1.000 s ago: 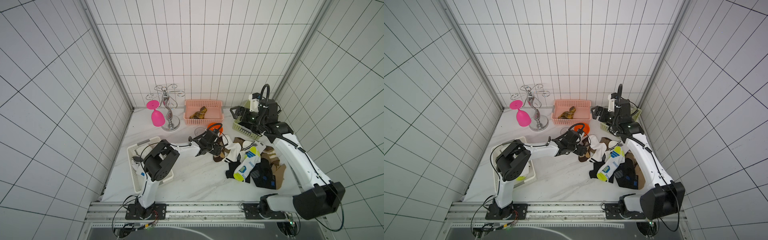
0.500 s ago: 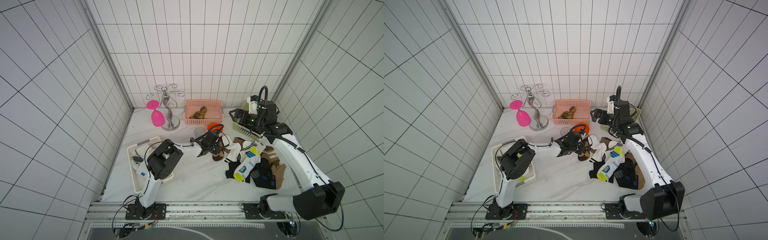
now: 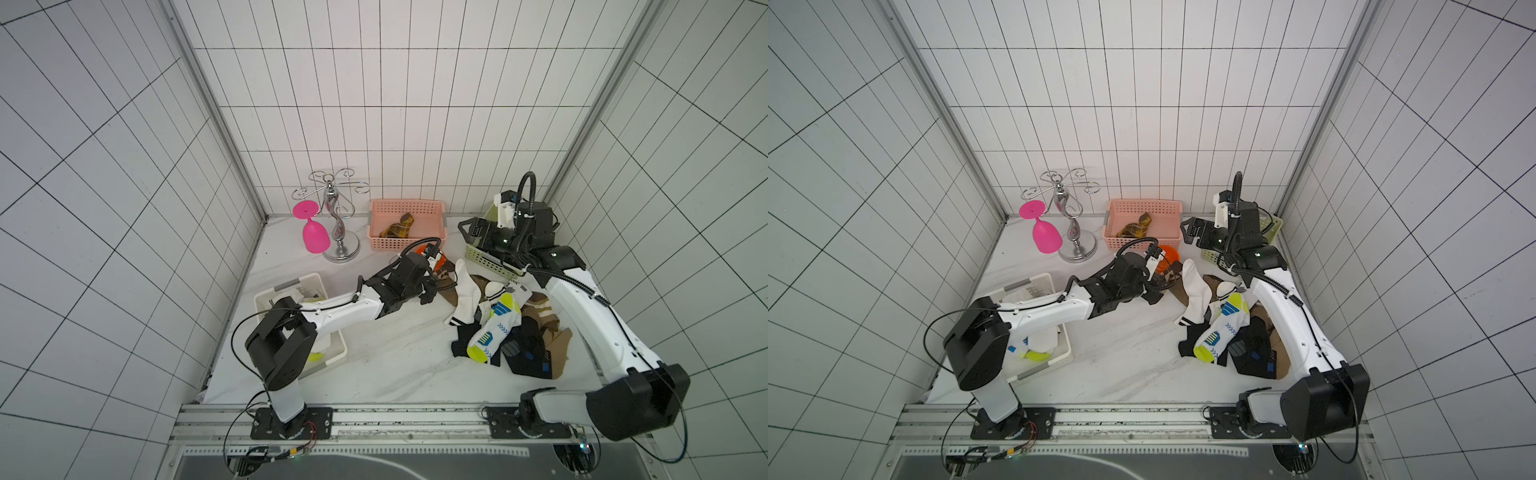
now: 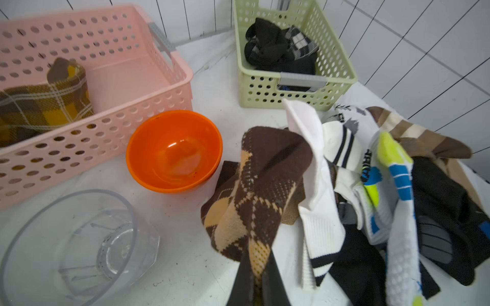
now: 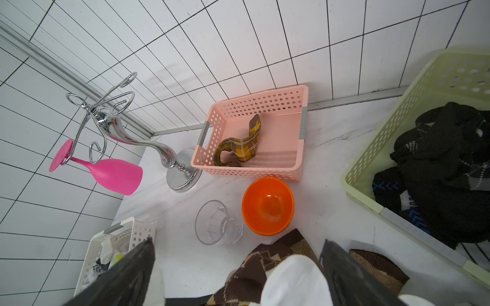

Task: Sort the socks into the basket by color
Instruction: Pick up the sock at the center of the board.

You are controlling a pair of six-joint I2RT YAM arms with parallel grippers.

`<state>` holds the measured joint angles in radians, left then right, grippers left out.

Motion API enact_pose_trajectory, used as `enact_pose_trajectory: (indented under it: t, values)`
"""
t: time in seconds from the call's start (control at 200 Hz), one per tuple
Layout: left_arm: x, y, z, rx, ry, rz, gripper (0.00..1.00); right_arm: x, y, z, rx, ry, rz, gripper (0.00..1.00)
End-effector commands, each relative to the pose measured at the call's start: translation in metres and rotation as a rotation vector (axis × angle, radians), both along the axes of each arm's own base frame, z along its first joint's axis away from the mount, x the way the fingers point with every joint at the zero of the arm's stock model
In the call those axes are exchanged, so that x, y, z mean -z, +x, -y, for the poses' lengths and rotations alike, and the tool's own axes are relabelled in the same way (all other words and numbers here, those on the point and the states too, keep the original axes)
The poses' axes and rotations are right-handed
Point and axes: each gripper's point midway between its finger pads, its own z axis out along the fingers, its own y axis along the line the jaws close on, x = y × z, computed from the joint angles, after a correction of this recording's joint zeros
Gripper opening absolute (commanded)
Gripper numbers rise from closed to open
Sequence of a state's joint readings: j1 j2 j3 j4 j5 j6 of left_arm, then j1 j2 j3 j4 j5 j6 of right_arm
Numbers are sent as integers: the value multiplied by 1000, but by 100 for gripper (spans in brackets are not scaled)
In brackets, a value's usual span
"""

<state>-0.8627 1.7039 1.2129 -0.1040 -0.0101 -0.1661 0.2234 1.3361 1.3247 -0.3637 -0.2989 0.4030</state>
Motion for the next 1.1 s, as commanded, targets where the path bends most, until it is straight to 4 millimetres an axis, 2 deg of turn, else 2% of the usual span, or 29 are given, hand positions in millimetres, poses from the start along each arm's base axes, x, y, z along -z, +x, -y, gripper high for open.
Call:
enact_pose_trajectory:
  t: [0.0, 0.175, 0.33, 0.415, 0.535, 0.66, 0.824, 0.994, 1.094]
  values:
    - [-12, -21, -5, 65, 30, 25, 0, 14, -12, -2, -20, -10, -31, 100]
    - [-55, -32, -19, 72, -11, 86, 0, 10, -13, 1, -7, -15, -19, 99]
    - [-102, -35, -31, 50, -68, 190, 0, 11, -15, 1, -7, -18, -19, 99]
    - [-125, -29, -37, 17, -69, 238, 0, 13, -15, 1, -8, -17, -21, 99]
    - [-143, -13, -43, -44, -39, 270, 0, 13, -16, 2, -4, -19, -19, 99]
    - [-159, 16, -50, -95, -57, 290, 0, 16, -16, 2, -5, -15, -21, 100]
    - [-176, 66, -60, -166, -98, 328, 0, 19, -18, 3, 1, -18, -24, 100]
    - [-165, 130, -72, -252, -90, 344, 0, 24, -17, 3, 1, -19, -34, 99]
    - [-147, 165, -76, -291, -91, 353, 0, 26, -17, 4, 4, -23, -36, 99]
